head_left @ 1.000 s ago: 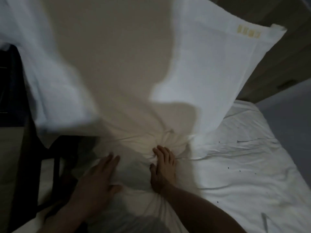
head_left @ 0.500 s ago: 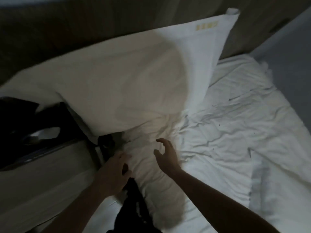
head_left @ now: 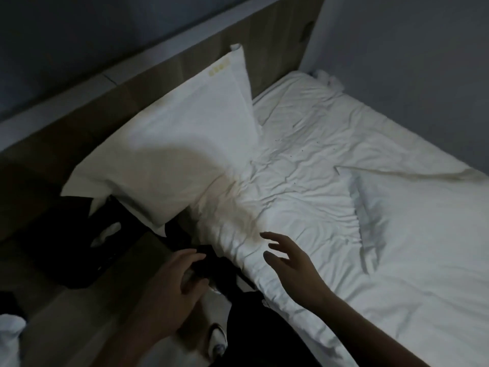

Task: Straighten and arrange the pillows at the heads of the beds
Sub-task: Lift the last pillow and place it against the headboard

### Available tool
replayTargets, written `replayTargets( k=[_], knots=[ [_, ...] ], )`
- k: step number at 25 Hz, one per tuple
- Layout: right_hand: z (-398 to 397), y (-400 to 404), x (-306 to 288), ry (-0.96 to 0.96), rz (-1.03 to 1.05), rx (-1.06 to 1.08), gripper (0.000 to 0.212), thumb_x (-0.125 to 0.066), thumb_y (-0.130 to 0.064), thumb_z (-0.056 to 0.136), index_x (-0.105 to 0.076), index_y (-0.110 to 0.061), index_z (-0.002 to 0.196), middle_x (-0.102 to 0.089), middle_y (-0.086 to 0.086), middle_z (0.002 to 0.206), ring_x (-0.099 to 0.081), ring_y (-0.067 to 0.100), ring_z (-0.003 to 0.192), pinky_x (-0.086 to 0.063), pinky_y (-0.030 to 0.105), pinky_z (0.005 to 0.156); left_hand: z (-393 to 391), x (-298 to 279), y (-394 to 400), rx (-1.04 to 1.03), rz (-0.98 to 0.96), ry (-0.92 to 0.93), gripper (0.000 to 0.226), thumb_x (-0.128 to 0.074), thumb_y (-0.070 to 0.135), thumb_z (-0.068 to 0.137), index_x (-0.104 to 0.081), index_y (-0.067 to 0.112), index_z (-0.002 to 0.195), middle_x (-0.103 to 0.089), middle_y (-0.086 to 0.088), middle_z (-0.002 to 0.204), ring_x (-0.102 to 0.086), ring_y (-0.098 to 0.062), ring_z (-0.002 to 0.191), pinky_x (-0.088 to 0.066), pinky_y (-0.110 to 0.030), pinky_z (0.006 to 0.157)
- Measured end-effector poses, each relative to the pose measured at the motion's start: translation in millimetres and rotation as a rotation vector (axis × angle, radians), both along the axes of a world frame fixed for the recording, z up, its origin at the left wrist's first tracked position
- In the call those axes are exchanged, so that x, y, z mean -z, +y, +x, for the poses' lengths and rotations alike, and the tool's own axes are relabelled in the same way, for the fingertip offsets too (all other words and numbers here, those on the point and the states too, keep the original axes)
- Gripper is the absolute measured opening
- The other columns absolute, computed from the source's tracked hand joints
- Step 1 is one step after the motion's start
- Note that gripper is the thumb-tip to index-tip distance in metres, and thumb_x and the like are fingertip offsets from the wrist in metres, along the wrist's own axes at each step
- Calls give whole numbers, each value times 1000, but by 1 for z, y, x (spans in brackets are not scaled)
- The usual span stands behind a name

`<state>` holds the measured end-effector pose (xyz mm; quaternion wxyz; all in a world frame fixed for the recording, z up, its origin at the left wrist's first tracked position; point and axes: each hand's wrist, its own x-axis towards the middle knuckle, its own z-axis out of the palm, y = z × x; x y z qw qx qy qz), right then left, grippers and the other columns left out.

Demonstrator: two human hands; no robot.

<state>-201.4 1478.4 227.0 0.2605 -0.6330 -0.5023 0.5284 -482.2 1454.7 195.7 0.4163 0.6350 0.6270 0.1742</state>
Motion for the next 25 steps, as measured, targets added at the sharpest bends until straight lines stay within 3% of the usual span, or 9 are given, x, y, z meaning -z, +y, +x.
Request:
replayTargets(
  k=[3, 8, 14, 19, 25],
  knots=[
    [24, -59, -24, 27, 7, 56, 36, -65, -20, 101, -64, -42, 130, -63, -27, 134, -54, -9, 128, -47, 28, 107, 23, -23, -30, 78, 8, -36, 37, -74, 34, 92, -58, 48, 122, -45, 37, 136, -45, 15, 127, -36, -12, 103],
    [74, -133, -46, 72, -15, 222, 35, -65, -23, 102, -66, -49, 125, -66, -25, 129, -55, -12, 126, -48, 19, 101, 70, -46, -54, 228, 40, -23, 35, -75, 36, 91, -59, 52, 117, -49, 35, 136, -47, 13, 130, -39, -17, 108],
    [166, -209, -54, 64, -30, 345, 31, -63, -27, 102, -67, -47, 125, -68, -18, 127, -56, -16, 121, -45, 1, 84, 164, -59, -76, 351, 55, -12, 31, -67, 40, 94, -63, 40, 125, -54, 28, 130, -53, 5, 125, -44, -22, 102],
    [274, -288, -50, 72, -103, 384, 30, -64, -27, 102, -68, -48, 123, -69, -18, 127, -57, -8, 127, -47, 2, 82, 280, -48, -132, 318, 65, -11, 30, -68, 37, 93, -64, 39, 123, -53, 29, 127, -52, 9, 123, -42, -19, 103],
    [371, -366, -63, 67, -147, 462, 29, -60, -30, 104, -67, -52, 122, -69, -21, 126, -56, -15, 123, -46, 2, 86, 383, -46, -224, 369, -68, -59, 24, -64, 37, 98, -63, 41, 122, -54, 31, 129, -50, 10, 126, -43, -20, 105]
  ],
)
